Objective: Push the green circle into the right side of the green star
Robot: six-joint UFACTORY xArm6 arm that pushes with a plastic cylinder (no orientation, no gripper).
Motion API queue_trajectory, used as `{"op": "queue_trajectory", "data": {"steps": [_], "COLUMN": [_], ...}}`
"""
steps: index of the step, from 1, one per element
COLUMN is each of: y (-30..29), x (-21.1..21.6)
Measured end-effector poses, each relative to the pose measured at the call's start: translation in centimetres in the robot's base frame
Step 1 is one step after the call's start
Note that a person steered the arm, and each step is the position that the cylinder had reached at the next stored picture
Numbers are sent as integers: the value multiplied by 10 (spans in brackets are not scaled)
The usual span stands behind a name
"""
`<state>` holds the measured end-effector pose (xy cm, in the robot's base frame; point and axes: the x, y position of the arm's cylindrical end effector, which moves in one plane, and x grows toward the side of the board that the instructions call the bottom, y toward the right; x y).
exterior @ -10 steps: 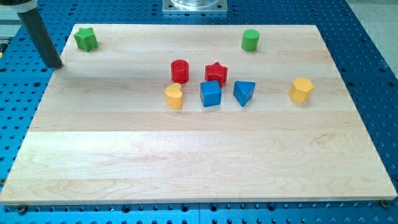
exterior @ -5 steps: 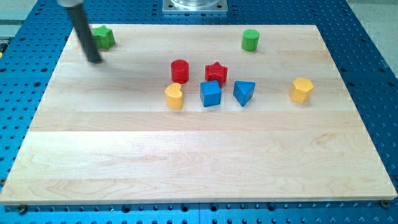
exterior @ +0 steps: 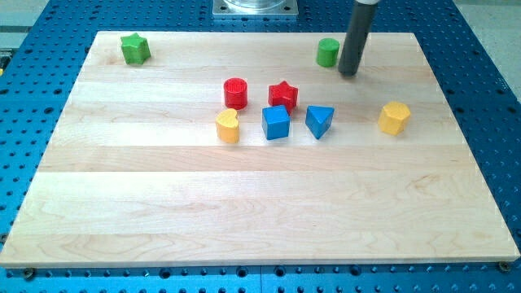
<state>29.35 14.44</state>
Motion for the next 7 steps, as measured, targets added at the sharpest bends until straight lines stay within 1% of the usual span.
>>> {"op": "queue_trajectory", "data": {"steps": [1,2,3,4,5,6,7], "y": [-12,35,-62,-91,-50,-42,-130], "x": [-8,-26,-28,-28,-47,-66,-60]}}
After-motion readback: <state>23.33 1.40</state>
